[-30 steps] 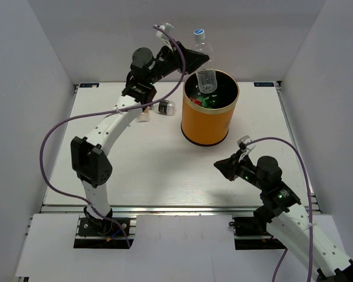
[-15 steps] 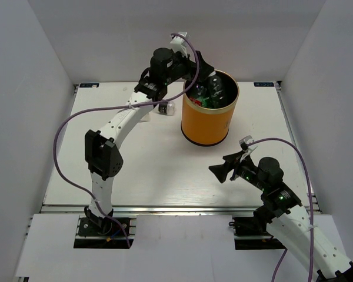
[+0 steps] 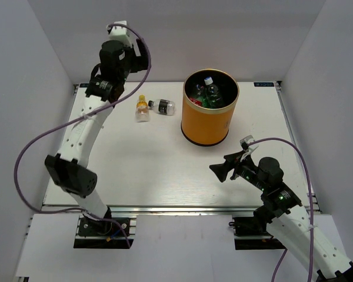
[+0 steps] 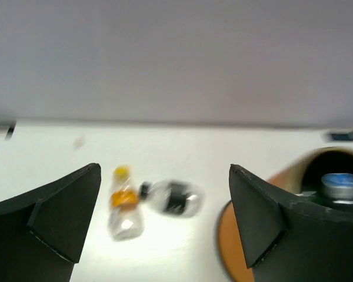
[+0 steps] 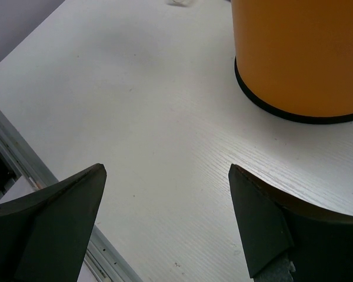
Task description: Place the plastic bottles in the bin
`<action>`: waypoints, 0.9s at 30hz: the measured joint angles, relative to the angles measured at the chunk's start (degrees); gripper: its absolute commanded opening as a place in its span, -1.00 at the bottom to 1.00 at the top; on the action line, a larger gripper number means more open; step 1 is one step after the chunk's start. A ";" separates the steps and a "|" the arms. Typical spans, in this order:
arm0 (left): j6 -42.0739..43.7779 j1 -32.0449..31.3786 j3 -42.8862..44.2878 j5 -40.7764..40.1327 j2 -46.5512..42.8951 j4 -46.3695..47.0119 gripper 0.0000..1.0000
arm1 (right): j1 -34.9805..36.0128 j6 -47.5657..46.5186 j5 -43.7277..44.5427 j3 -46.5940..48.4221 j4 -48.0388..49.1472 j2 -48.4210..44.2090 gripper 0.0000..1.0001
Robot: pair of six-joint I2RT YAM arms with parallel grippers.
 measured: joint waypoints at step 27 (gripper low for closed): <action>2.38 4.44 8.85 -5.44 34.91 -18.64 0.99 | 0.00 0.11 0.83 -0.02 -0.02 2.56 0.81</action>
